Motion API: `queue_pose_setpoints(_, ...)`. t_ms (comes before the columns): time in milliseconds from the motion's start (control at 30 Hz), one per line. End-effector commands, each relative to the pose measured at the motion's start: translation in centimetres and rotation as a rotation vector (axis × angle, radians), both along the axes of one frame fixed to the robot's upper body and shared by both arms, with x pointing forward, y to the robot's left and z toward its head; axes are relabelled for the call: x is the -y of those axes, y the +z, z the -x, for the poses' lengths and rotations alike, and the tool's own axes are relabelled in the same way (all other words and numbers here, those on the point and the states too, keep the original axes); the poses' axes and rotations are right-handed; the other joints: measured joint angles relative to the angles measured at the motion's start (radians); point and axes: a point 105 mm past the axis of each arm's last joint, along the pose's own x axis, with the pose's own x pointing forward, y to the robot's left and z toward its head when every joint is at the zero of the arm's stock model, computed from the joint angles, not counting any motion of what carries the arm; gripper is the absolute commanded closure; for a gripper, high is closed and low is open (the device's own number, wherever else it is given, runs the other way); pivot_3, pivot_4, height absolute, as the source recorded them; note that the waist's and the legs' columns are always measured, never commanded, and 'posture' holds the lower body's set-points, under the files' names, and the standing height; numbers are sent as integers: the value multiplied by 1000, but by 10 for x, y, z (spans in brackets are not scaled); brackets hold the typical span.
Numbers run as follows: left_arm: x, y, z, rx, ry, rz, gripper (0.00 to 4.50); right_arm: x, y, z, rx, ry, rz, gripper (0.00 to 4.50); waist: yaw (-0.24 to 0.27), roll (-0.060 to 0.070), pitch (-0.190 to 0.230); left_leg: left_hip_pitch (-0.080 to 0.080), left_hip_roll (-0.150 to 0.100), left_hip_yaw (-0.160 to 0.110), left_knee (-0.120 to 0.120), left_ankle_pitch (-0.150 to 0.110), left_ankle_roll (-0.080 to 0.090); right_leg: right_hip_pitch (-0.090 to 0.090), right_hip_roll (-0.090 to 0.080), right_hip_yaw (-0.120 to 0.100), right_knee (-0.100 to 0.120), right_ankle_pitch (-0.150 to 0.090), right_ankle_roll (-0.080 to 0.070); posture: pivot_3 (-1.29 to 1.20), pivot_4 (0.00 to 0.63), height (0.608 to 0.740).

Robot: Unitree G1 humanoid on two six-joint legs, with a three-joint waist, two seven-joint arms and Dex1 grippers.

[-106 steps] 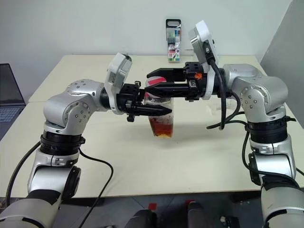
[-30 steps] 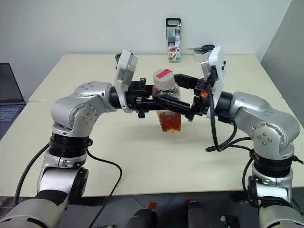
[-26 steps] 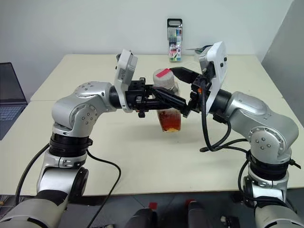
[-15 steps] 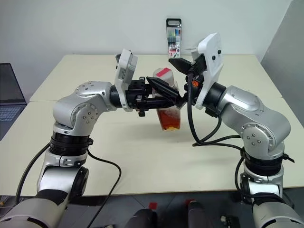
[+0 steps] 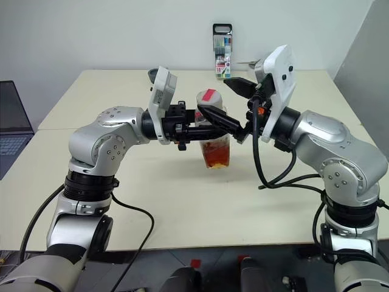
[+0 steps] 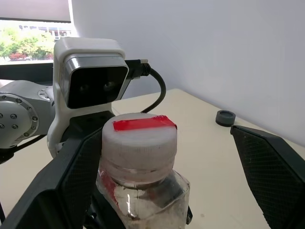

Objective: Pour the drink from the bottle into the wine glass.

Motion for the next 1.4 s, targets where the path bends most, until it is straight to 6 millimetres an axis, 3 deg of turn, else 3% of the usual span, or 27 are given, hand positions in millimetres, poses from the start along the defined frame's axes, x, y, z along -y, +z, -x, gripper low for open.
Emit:
queue_pose_setpoints(33,0,17,9,89,-35,30,2675,20,10,-5,27,-98,-33,41,0,0,0,0,0,0,0,0,0,0,0,0,0,0,0,0,150,740)
queue_pose_setpoints(400,1,18,9,94,-36,30,2675,33,4,-4,6,-129,-18,41,0,0,0,0,0,0,0,0,0,0,0,0,0,0,0,0,150,740)
queue_pose_setpoints(933,1,19,6,96,-32,32,2675,35,-6,2,-37,-88,5,41,1,0,0,0,0,0,0,0,0,0,0,0,0,0,0,0,150,740)
queue_pose_setpoints(1100,1,19,6,97,-31,31,2675,25,-2,18,-78,52,-34,41,0,0,0,0,0,0,0,0,0,0,0,0,0,0,0,0,150,740)
queue_pose_setpoints(1400,2,20,5,101,-34,31,2675,1,12,18,-63,111,-117,41,0,0,0,0,0,0,0,0,0,0,0,0,0,0,0,0,150,740)
